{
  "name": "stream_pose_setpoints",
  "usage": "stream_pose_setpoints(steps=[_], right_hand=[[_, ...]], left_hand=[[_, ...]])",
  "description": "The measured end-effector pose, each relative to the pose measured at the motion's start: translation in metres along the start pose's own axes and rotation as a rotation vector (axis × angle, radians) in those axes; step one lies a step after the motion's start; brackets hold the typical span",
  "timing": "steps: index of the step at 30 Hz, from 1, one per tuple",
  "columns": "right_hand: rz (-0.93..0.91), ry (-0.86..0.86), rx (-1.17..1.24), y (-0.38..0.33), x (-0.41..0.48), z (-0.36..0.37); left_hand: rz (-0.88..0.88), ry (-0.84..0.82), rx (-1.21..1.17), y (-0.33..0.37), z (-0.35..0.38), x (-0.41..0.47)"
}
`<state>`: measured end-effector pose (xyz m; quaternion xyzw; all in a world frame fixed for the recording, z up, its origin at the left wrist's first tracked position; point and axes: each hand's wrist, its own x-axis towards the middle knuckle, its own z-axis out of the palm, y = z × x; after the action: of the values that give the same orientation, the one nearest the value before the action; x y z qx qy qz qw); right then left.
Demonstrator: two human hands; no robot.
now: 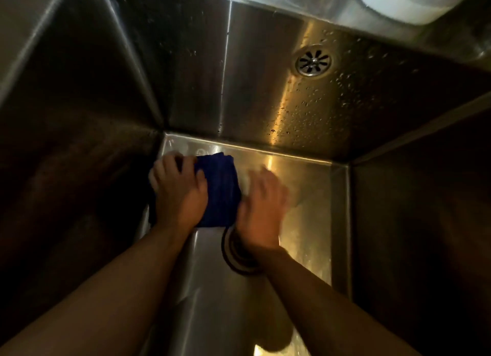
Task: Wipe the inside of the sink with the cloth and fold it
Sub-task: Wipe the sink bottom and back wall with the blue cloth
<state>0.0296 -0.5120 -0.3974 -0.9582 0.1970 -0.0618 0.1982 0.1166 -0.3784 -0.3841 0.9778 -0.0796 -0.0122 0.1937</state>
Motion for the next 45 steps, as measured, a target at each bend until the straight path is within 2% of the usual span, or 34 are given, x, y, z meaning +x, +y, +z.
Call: stream_pose_setpoints(steps=[2,3,5,8,10,13,18,22,27,36,39,43,45], right_hand=[[0.202,0.028,-0.126,0.051,-0.020,-0.025],[0.280,0.007,-0.160,0.070,-0.032,-0.034],[0.340,-0.098,-0.150,0.095,-0.056,-0.039],[0.265,-0.252,-0.183,0.113,-0.076,-0.031],[0.259,-0.246,-0.209,0.115,-0.075,-0.027],[0.265,-0.224,-0.226,0.111,-0.074,-0.026],[0.267,-0.274,-0.231,0.111,-0.073,-0.032],[0.271,-0.380,-0.200,0.115,-0.071,-0.036],[0.222,-0.454,-0.153,0.123,-0.071,-0.041],[0.164,-0.278,-0.230,0.121,-0.081,-0.037],[0.162,-0.258,-0.240,0.122,-0.082,-0.036],[0.153,-0.217,-0.225,0.123,-0.083,-0.033],[0.152,-0.204,-0.222,0.125,-0.084,-0.032]], left_hand=[[-0.005,-0.212,0.201,-0.004,0.017,-0.026],[0.010,-0.267,0.258,-0.006,0.026,-0.036],[0.030,-0.271,0.284,-0.007,0.039,-0.033],[0.138,-0.270,0.278,-0.007,0.044,0.013],[0.202,-0.275,0.295,-0.009,0.043,0.036],[0.202,-0.291,0.301,-0.009,0.039,0.037],[0.109,-0.625,0.376,-0.014,0.017,0.010],[0.007,-0.891,0.424,-0.029,0.000,-0.056],[-0.012,-1.029,0.477,-0.046,-0.012,-0.133],[-0.015,-1.302,0.560,-0.042,-0.022,-0.201],[-0.042,-1.344,0.513,-0.038,-0.016,-0.216],[0.025,-1.246,0.571,-0.035,-0.009,-0.222],[0.051,-1.191,0.477,-0.029,-0.007,-0.224]])
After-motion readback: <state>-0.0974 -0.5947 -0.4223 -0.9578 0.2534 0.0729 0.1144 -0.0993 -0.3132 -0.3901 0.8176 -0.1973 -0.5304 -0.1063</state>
